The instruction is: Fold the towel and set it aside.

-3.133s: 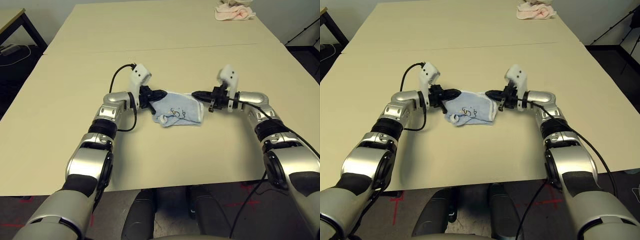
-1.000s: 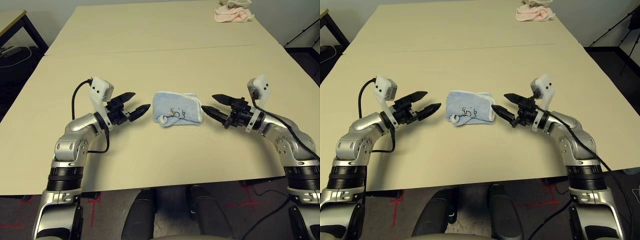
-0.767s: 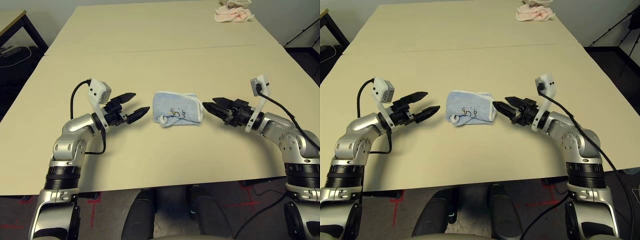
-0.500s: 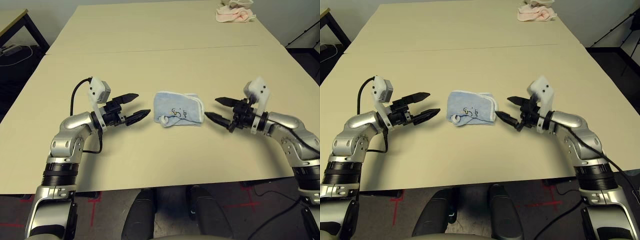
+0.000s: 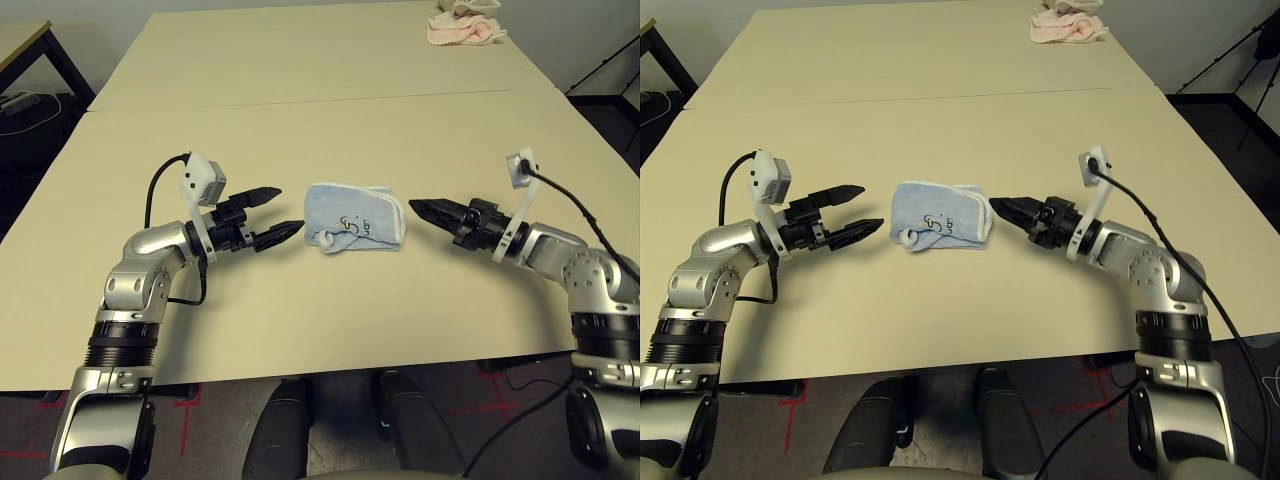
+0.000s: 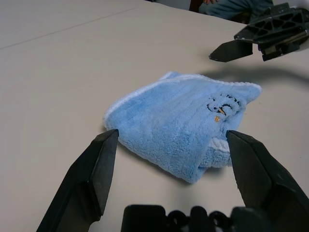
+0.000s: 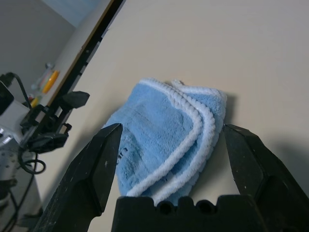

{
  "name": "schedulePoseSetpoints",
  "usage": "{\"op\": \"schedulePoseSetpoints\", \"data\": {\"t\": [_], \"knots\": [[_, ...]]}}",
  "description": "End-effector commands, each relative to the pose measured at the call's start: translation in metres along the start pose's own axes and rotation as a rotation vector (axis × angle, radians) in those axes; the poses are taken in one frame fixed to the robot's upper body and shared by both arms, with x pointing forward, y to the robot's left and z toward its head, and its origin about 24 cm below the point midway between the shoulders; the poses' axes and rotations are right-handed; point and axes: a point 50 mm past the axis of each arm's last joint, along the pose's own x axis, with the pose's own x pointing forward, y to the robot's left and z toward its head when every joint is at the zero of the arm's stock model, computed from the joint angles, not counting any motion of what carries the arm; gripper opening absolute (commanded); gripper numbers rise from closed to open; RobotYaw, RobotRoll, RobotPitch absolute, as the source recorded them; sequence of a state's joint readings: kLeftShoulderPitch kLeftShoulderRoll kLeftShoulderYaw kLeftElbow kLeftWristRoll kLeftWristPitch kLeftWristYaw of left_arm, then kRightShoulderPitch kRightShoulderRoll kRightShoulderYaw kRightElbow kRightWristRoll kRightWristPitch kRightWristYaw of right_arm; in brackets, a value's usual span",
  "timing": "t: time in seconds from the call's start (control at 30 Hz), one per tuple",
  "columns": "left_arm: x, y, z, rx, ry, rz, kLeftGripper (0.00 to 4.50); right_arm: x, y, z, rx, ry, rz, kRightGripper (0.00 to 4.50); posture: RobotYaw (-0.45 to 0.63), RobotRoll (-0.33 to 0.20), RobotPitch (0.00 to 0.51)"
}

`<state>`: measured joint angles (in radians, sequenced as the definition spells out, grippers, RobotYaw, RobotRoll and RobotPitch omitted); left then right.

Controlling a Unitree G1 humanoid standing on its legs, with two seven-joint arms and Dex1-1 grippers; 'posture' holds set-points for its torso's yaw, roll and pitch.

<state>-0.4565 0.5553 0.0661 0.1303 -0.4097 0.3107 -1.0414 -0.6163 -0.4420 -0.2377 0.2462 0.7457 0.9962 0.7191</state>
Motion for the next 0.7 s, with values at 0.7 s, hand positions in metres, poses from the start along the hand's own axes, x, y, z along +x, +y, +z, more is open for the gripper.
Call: {"op": "schedulePoseSetpoints", "data": {"t": [0.7], "knots": [[-0.002, -0.017, 0.001, 0.010, 0.022, -0.015, 4.50, -0.021, -0.005, -0.005, 0.217, 0.109, -0.008, 4.49, 0.15, 0.000, 0.175]]}}
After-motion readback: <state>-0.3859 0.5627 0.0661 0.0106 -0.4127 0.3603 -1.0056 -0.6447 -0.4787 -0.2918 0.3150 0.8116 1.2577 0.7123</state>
